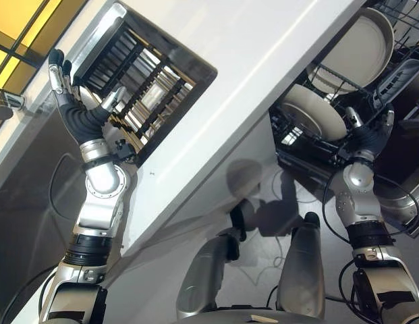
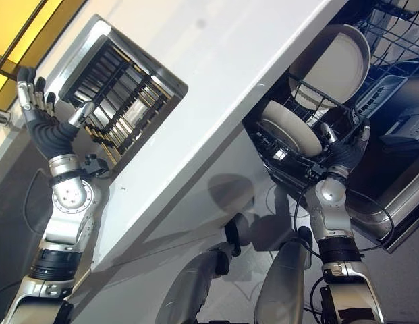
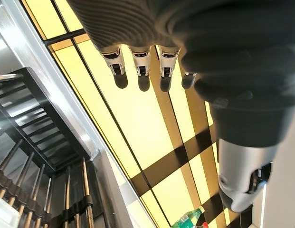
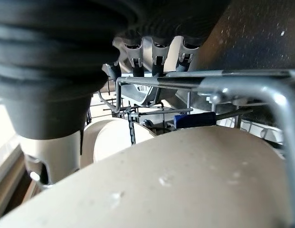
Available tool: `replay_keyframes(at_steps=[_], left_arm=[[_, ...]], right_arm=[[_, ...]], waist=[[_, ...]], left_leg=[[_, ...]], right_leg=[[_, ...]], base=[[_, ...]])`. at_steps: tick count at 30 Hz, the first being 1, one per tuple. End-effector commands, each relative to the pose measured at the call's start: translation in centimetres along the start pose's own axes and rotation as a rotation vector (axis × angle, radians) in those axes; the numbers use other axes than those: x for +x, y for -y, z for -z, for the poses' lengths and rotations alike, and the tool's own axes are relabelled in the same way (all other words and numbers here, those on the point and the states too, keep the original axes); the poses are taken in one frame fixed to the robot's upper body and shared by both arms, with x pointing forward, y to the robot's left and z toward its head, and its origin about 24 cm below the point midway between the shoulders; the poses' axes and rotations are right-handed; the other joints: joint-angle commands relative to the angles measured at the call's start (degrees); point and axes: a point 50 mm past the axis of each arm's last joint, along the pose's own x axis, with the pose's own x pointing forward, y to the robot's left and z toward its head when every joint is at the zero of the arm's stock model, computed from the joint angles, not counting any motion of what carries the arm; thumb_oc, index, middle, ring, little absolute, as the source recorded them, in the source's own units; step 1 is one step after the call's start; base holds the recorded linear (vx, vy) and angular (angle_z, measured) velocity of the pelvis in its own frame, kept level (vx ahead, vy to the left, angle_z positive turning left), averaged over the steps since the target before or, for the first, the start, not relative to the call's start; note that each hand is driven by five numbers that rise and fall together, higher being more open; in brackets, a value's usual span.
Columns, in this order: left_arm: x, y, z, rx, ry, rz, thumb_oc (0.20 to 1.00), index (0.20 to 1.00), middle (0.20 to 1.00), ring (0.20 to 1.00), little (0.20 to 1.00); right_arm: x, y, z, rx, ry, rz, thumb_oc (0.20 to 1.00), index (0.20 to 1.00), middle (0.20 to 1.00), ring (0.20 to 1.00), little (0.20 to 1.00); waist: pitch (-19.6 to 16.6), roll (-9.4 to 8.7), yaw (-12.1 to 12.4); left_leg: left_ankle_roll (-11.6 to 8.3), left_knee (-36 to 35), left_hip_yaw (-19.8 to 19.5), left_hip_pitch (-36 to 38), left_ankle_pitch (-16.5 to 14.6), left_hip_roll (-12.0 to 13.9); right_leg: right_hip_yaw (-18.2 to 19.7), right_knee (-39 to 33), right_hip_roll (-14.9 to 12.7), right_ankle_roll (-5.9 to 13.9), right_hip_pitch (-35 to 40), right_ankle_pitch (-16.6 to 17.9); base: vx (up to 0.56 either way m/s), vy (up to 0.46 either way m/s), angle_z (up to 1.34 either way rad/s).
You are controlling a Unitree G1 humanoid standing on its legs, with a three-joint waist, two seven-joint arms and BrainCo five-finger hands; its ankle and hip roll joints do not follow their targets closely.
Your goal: Pick up plates and place into dishwasher.
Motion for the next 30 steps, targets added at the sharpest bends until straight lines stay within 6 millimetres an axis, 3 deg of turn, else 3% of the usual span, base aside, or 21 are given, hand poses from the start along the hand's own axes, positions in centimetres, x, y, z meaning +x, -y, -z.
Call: replay_keyframes(at_steps=[1, 13, 30], left_arm=[[-2.0, 0.0, 1.2, -0.008, -0.058, 0.002, 1.0, 1.0, 1.0, 1.0, 1.0], [-2.5, -0.9, 1.6, 0.006, -0.076, 0.02, 1.0, 1.0, 1.0, 1.0, 1.0], [-3.1, -2.4, 1.7, -0.01, -0.082, 0.031, 1.0, 1.0, 1.0, 1.0, 1.0]], right_arm=[[-0.8, -8.3, -7.1, 0.155, 0.269, -0.333, 1.0, 1.0, 1.0, 1.0, 1.0], [-1.2, -9.6, -8.1, 0.16, 0.312, -0.384, 1.0, 1.0, 1.0, 1.0, 1.0], [0.2, -9.6, -9.4, 0.15, 0.34, -0.372, 1.0, 1.0, 1.0, 1.0, 1.0]], waist=[[4.4, -1.65, 2.3], [4.4, -2.32, 4.5], [4.4, 0.04, 6.2]], left_leg=[[-2.32, 12.6, -1.3, -1.9, -10.2, 0.8], [-1.8, 14.1, -1.3, -3.7, -11.4, 0.0], [-2.23, 13.3, -1.1, -3.1, -11.2, -1.6]], right_leg=[[4.3, -13.3, -6.5, -1.24, 0.7, 16.6], [3.7, -14.3, -8.5, -0.62, -0.7, 19.6], [2.0, -17.7, -12.4, 0.55, 0.1, 23.5]], base=[[0.1, 0.087, 0.06], [0.04, 0.022, 0.04], [0.0, 0.0, 0.05]])
